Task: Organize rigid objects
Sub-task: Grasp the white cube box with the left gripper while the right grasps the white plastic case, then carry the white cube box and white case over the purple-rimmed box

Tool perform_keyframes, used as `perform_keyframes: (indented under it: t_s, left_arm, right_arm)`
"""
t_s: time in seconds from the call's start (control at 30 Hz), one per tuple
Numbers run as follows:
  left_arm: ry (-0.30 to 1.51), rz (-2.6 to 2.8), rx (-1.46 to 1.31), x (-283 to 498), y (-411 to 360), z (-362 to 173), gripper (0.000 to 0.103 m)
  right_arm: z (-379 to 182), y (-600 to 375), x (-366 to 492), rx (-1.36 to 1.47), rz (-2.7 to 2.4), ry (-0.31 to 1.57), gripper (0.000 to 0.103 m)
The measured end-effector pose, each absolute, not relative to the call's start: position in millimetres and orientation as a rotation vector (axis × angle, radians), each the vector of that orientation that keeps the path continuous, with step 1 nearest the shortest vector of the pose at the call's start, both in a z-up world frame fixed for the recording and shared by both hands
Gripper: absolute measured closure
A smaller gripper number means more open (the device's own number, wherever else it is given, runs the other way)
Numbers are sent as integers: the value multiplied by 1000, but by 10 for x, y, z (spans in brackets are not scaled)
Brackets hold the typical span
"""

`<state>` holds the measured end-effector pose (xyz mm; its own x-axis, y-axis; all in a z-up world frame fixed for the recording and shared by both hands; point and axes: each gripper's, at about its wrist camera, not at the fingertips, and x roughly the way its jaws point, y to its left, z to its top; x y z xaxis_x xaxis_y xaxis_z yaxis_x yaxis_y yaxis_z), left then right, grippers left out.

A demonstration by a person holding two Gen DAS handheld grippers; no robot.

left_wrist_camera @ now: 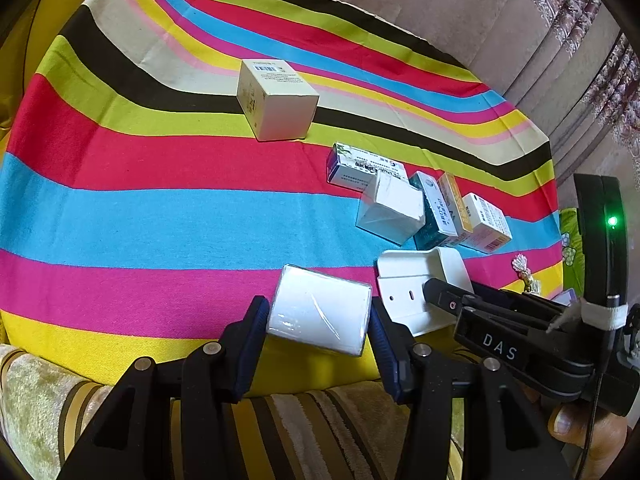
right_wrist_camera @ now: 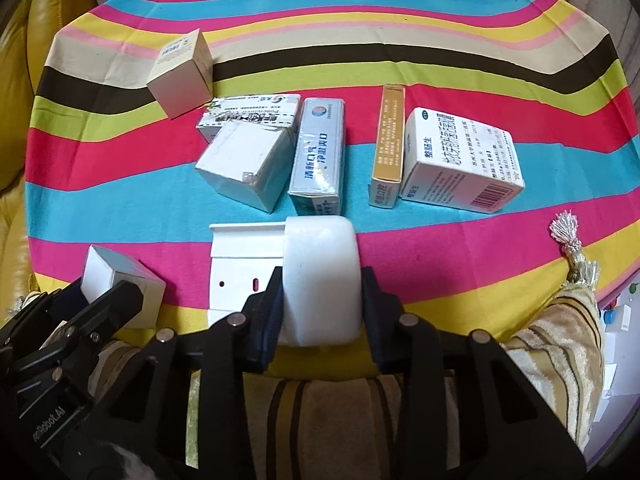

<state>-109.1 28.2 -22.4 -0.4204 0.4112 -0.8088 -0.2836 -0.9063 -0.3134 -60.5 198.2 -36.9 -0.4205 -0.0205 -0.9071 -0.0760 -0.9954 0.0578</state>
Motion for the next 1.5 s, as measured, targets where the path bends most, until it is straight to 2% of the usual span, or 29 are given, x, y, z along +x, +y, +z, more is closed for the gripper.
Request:
perform_keyframes:
  t_s: [0.43,0.8,1.17,1.5]
  left_arm:
    - [-253,2400,-1334,-1002,154,-138,53]
    - [-337,2451,-1243,-659,118,82,53]
    - [-194,2336,-1183,-303,866,274,53]
    - [-58,2214,-1139,-7,1653,351,53]
  right_arm:
    - [-286,2027,-438,-1663,2716,240,63]
    - [42,2127,-228,-1443,2869,276,63]
    - [241,2876,349,-1324,2832,342,63]
    - [176,4053,908,-1228,2629,505,63]
